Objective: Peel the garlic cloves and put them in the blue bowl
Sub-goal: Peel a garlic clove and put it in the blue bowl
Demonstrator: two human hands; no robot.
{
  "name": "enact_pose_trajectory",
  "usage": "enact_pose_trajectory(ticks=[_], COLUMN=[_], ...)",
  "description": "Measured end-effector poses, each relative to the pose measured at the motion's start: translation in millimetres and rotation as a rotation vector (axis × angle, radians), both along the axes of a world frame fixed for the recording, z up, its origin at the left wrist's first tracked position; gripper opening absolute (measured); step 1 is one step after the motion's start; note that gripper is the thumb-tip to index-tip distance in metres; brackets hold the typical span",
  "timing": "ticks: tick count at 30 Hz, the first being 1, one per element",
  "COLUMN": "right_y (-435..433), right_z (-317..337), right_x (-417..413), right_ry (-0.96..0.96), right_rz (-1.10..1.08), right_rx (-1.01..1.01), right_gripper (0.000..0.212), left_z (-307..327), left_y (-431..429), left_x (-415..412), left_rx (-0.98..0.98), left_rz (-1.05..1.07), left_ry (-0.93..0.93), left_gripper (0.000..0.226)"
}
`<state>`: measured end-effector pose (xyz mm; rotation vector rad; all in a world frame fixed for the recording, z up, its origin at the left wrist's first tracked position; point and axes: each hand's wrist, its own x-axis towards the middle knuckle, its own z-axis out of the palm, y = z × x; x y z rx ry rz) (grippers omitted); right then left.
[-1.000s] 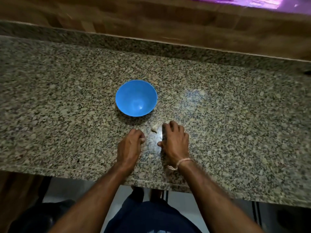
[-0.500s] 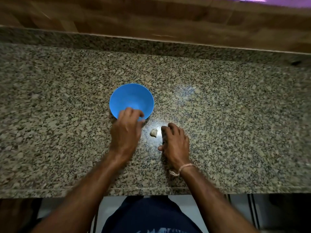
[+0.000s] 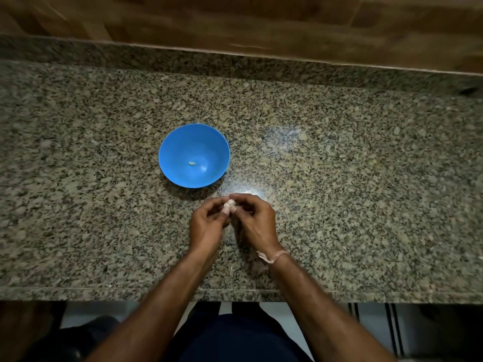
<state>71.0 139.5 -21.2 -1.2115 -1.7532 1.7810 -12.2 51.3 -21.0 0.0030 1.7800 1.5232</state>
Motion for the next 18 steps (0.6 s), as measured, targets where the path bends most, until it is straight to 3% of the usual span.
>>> enact_pose_trajectory(ticks=[6, 14, 18], right_y=[5.4, 12.2, 13.7], right_z=[30.7, 48.3, 54.6], right_x=[32.1, 49.7, 57.6], right_ry=[0.194, 0.223, 0.255], right_rz=[0.03, 0.103, 0.143], right_rx=[-0.089, 0.009, 0.051], right_gripper=[0.023, 0.021, 0.016], left_z=[30.6, 49.1, 51.1], left_y=[-9.0, -3.7, -4.9], left_x=[19.3, 35.0, 39.6], left_rx=[0.266, 0.364, 0.382], left_rz=[0.035, 0.016, 0.045], left_ry=[-0.147, -0.201, -0.219], left_gripper=[0.025, 0.04, 0.037])
